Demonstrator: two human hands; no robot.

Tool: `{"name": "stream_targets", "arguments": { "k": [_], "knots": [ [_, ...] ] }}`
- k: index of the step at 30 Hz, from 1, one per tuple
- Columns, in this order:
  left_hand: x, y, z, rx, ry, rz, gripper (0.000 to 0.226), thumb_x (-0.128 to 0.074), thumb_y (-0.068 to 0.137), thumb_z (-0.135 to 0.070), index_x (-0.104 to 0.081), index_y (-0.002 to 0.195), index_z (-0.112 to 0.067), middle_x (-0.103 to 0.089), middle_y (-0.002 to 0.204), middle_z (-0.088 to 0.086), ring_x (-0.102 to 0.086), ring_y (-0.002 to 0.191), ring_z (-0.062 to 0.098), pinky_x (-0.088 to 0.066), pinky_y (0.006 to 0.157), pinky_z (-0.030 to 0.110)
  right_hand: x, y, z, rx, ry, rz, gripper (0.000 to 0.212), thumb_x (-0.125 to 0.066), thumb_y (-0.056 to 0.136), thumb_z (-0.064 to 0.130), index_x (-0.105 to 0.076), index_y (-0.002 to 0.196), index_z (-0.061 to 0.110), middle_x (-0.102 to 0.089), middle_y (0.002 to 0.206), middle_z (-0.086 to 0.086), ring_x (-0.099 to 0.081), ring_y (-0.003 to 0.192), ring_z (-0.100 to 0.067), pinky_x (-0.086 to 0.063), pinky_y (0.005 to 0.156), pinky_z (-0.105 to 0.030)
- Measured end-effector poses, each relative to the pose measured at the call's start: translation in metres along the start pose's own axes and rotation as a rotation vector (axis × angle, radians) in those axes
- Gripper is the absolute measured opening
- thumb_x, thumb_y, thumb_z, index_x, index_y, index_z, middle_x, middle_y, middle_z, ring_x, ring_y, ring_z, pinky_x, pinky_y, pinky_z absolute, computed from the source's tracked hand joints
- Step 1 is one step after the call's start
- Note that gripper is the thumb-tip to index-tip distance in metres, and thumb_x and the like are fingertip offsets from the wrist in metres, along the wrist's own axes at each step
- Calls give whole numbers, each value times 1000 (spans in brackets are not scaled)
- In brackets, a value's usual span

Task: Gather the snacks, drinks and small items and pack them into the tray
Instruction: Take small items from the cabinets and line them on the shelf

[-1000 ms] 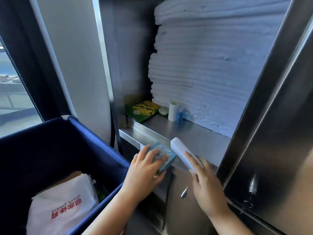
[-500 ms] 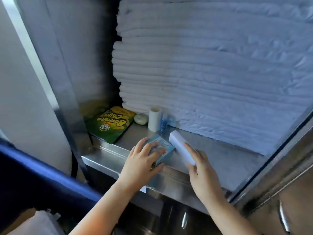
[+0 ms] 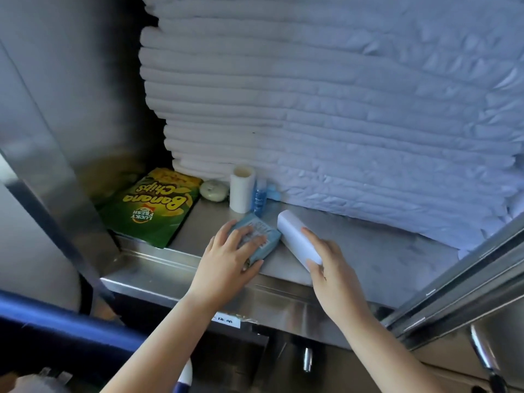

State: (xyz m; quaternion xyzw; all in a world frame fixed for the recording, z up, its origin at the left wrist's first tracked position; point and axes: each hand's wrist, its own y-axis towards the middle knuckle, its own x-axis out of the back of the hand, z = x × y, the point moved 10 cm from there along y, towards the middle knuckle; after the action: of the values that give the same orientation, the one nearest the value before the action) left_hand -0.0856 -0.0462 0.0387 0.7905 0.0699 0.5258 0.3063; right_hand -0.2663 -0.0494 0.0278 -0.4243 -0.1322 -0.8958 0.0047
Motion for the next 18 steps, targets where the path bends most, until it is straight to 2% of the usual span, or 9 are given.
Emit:
{"name": "stream_targets", "arguments": {
  "k": [5, 7, 9, 10, 12, 16, 18],
  "knots": [
    [-2, -3, 9, 21, 9, 11, 47, -79, 73, -28, -66, 117, -19, -60, 122, 7, -47, 124, 38, -46, 94, 50, 1, 6, -7, -42, 40, 11, 60, -51, 93, 13, -33, 138, 49, -48, 118, 12, -53, 72, -9, -44, 73, -28],
    [-2, -3, 12, 17, 44, 15, 50, -81, 71, -27, -65, 118, -18, -60, 122, 7, -47, 125, 38, -40, 98, 54, 2, 7, -7, -32, 47, 34, 61, -52, 92, 15, -32, 138, 49, -47, 121, 16, -53, 78, -5, -43, 76, -24],
    [-2, -2, 13, 8, 72, 27, 53, -81, 70, -30, -64, 119, -18, -60, 122, 7, -46, 126, 38, -31, 102, 57, 3, 6, -9, -30, 64, 56, 64, -55, 91, 17, -29, 140, 48, -44, 123, 27, -53, 92, 1, -40, 79, -15],
    [-2, -1, 12, -5, 89, 31, 54, -81, 69, -32, -64, 119, -18, -60, 122, 7, -46, 127, 37, -29, 103, 58, 7, 4, -11, -40, 84, 46, 66, -58, 90, 19, -26, 141, 48, -43, 118, 35, -50, 97, 7, -37, 77, -7],
    [0, 1, 8, -37, 117, 26, 58, -81, 68, -37, -64, 119, -16, -60, 121, 8, -46, 127, 34, -27, 103, 60, 18, -2, -21, -78, 137, -10, 73, -63, 86, 24, -23, 141, 49, -43, 111, 41, -48, 98, 17, -36, 75, -1],
    [2, 7, -7, -86, 116, 0, 63, -78, 69, -41, -60, 124, -16, -56, 128, 8, -43, 131, 31, -25, 106, 58, 20, -22, -35, -116, 113, -2, 81, -71, 79, 35, -20, 141, 49, -45, 120, 29, -50, 103, 6, -39, 79, -15],
    [-1, 10, -20, -129, 77, 4, 64, -77, 71, -38, -57, 128, -16, -56, 129, 7, -42, 132, 30, -23, 108, 55, 17, -30, -38, -128, 98, 2, 83, -73, 78, 34, -20, 140, 48, -45, 120, 29, -50, 102, 3, -39, 81, -19]
  ]
}}
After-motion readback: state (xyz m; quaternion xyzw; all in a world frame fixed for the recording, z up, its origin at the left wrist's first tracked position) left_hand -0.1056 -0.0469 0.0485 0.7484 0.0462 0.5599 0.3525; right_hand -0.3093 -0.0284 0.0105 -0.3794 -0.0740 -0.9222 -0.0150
